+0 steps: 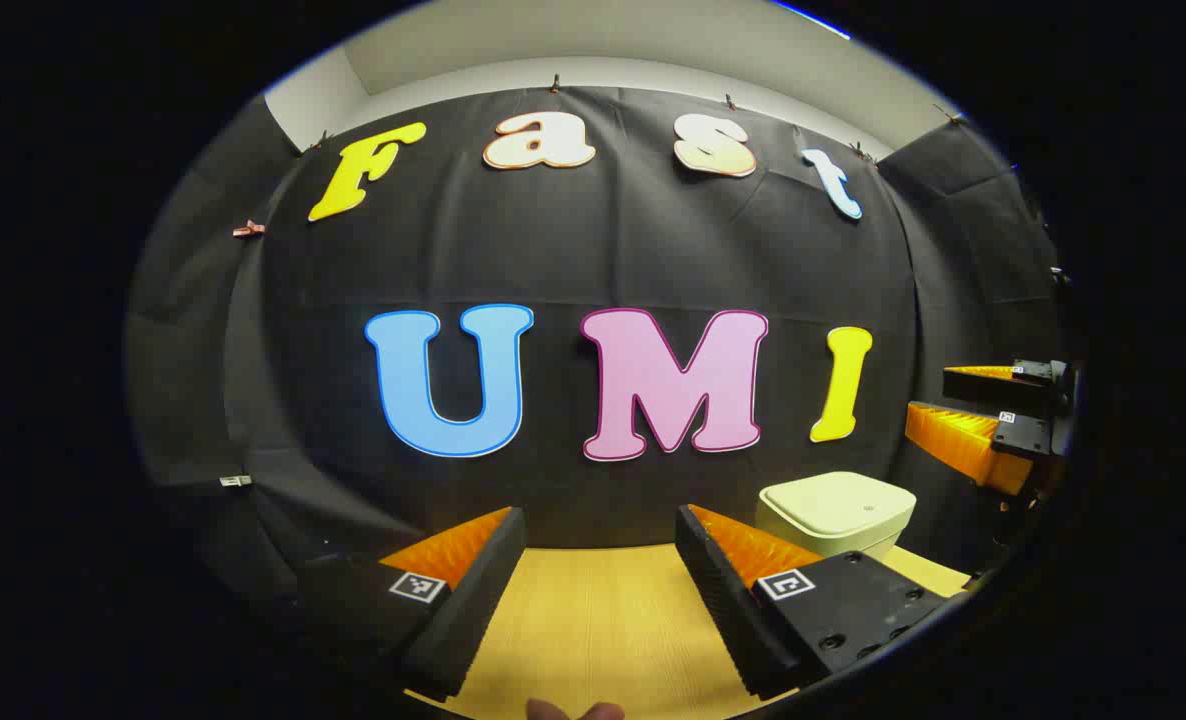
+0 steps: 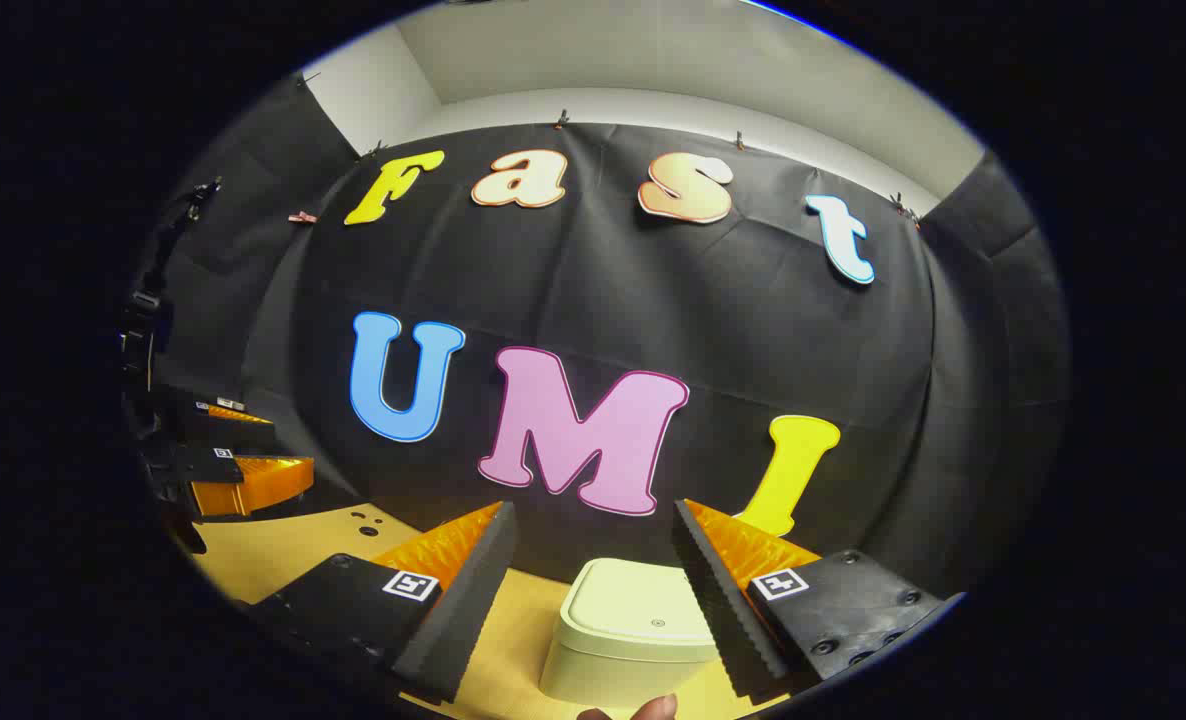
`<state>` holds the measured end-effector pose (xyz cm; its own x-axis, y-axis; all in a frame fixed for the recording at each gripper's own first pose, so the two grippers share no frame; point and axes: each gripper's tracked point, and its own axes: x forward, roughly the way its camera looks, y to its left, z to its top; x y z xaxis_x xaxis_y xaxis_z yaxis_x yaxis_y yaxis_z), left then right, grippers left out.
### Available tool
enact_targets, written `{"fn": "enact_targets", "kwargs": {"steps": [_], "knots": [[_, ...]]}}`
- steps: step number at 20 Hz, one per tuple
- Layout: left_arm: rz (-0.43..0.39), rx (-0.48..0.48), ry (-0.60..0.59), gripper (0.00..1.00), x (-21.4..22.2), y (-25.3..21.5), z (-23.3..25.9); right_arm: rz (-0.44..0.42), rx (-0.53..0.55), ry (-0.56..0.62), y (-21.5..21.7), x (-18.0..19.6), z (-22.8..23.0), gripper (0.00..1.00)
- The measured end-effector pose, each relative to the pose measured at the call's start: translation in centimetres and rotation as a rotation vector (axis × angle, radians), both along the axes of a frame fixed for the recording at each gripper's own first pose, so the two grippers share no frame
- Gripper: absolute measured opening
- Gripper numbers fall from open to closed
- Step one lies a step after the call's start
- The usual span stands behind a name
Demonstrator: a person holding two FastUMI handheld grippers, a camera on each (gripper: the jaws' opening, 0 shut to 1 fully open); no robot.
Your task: Press the lid of the desktop garbage bin to open it, pick up the crumpled paper on the desktop and throw it into the bin, then pick up the pop can on the desktop and drop it into the bin, and finally close the garbage bin lid.
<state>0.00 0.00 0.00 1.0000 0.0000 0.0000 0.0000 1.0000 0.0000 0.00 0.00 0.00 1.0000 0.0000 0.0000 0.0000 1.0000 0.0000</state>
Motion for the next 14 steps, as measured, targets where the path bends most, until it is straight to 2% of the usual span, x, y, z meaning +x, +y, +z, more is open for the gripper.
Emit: {"fn": "enact_targets", "kwargs": {"steps": [14], "knots": [[-0.007, 0.02, -0.016, 0.97, 0.4, -1.3, 0.5, 0.067, -0.014, 0.026, 0.5, 0.0, -1.1, 0.97]]}}
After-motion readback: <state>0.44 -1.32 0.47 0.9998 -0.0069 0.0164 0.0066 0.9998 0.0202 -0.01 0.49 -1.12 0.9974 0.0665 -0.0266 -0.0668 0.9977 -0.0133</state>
